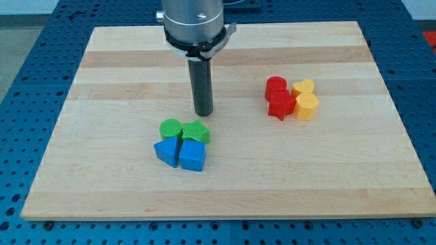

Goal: Push the blue cube along with blue triangle towards the center left

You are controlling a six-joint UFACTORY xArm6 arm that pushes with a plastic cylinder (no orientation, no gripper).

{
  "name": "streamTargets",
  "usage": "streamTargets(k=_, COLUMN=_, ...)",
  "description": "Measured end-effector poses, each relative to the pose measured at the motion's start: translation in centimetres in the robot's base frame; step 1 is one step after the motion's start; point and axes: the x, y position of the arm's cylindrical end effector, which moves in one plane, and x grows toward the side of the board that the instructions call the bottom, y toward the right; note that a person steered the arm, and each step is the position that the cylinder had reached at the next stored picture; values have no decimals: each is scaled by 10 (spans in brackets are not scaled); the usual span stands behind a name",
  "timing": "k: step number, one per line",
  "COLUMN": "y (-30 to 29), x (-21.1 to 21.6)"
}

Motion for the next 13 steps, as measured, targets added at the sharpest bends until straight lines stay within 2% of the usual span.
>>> streamTargets(k=2, y=22, x=-3)
streamTargets(k=3, y=71, x=-2)
streamTargets(k=4, y=106, x=19)
streamTargets(k=5, y=115, x=39)
streamTargets(k=7, y=115, x=46)
streamTargets(k=8, y=115, x=76)
streamTargets(k=9, y=114, x=95)
streamTargets(k=10, y=96, x=95)
streamTargets(k=13, y=-1, x=95)
